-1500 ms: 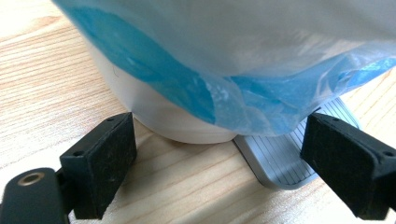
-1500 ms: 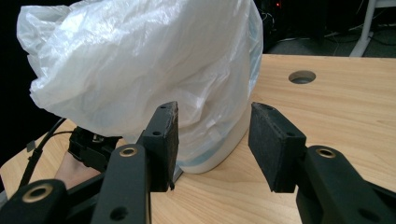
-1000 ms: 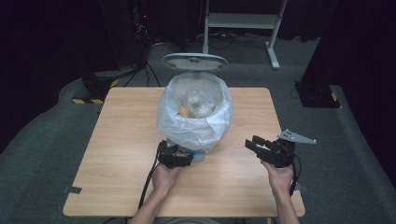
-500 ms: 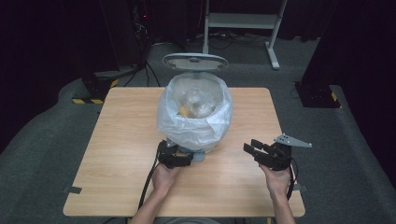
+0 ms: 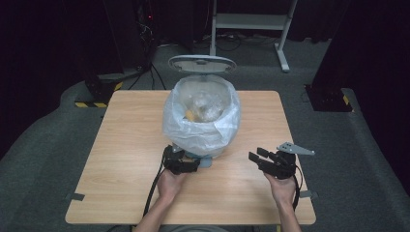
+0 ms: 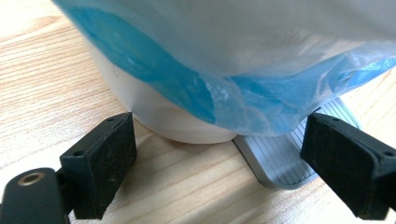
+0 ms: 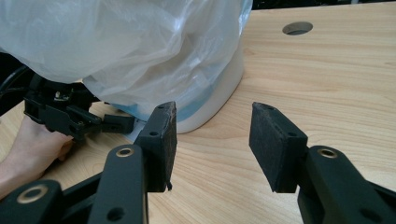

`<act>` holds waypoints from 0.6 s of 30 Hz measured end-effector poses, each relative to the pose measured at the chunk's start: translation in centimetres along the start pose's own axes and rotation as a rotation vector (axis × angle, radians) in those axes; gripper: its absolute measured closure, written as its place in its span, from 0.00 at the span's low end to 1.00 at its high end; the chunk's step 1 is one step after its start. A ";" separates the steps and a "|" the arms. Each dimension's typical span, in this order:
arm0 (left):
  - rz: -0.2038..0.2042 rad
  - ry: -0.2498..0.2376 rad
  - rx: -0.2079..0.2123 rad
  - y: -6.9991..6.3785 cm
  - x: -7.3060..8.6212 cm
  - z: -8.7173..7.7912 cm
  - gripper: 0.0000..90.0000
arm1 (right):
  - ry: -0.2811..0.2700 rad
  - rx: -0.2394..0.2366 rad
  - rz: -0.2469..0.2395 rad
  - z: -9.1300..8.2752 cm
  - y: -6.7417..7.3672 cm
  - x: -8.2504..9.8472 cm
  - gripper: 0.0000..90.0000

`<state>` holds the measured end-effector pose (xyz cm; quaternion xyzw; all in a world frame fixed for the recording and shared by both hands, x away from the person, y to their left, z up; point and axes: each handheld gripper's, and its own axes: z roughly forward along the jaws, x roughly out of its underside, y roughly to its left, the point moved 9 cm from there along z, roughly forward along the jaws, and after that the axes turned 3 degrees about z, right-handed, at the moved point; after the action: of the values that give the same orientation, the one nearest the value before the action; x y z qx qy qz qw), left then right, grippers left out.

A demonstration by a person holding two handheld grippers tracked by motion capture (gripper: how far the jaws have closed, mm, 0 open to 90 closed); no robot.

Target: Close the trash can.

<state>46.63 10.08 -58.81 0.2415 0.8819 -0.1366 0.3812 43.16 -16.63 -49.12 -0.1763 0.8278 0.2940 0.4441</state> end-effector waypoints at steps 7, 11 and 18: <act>-0.001 -0.001 0.000 0.0 0.0 0.0 0.12 | 0.021 0.017 -0.010 0.9 -0.2 0.8 0.57; 0.000 0.000 0.000 0.0 0.0 0.0 0.12 | 0.040 0.031 -0.009 1.3 -0.4 1.3 0.57; -0.001 -0.001 0.000 0.0 0.0 0.0 0.12 | 0.063 0.059 -0.017 1.9 -0.9 1.9 0.56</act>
<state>46.64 10.07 -58.80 0.2410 0.8818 -0.1368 0.3816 43.83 -16.17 -51.81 -0.1795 0.8480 0.2601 0.4254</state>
